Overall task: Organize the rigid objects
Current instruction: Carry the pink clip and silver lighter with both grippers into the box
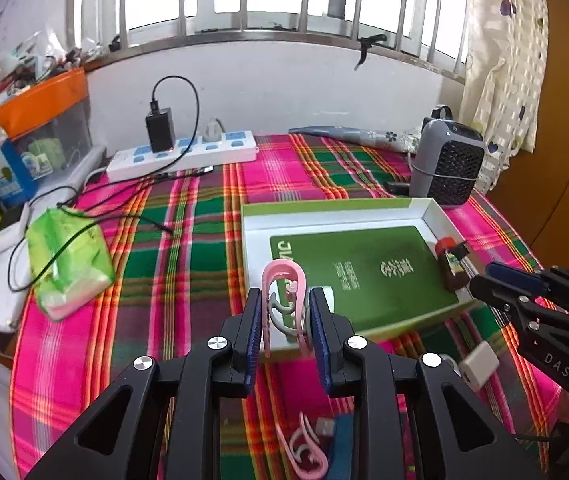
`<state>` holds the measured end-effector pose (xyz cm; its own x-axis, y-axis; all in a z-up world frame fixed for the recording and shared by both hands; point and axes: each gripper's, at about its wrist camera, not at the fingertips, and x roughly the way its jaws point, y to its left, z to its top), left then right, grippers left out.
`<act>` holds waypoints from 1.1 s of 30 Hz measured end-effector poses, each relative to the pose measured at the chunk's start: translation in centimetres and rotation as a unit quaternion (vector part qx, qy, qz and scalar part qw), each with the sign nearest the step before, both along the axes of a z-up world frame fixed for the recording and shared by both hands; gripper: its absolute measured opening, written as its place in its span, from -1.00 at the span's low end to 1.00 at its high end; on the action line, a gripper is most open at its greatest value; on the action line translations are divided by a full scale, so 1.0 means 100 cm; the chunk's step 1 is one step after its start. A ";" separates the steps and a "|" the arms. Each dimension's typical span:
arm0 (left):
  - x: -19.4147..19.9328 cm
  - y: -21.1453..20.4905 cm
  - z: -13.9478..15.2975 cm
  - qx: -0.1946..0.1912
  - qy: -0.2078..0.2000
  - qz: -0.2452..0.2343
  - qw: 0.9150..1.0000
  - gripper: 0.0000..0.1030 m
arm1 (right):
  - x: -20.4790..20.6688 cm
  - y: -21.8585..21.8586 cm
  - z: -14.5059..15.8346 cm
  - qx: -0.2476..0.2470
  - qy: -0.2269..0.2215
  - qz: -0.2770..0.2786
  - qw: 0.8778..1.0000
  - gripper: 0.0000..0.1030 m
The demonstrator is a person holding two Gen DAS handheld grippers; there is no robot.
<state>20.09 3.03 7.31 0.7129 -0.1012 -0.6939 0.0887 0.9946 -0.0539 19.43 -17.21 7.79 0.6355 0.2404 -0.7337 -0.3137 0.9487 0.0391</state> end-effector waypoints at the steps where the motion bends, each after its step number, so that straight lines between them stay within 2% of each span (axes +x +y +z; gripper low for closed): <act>1: 0.005 0.000 0.000 0.000 0.003 0.001 1.000 -0.56 | 0.006 0.002 0.000 -0.001 0.001 0.000 1.000 -0.53; 10: 0.044 -0.011 -0.017 0.013 0.026 -0.011 1.000 -0.56 | 0.050 0.014 -0.013 -0.013 0.024 -0.004 1.000 -0.53; 17: 0.068 -0.016 -0.030 0.003 0.045 -0.017 0.999 -0.56 | 0.075 0.019 -0.030 -0.011 0.048 -0.003 0.999 -0.53; 33: 0.086 -0.024 -0.050 0.017 0.065 -0.022 0.998 -0.56 | 0.093 0.026 -0.053 -0.018 0.074 -0.001 0.997 -0.52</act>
<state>28.72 0.61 2.28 0.6126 -0.1055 -0.7833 0.1265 0.9914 -0.0347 28.71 -14.61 2.52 0.5198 0.2104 -0.8279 -0.3051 0.9510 0.0501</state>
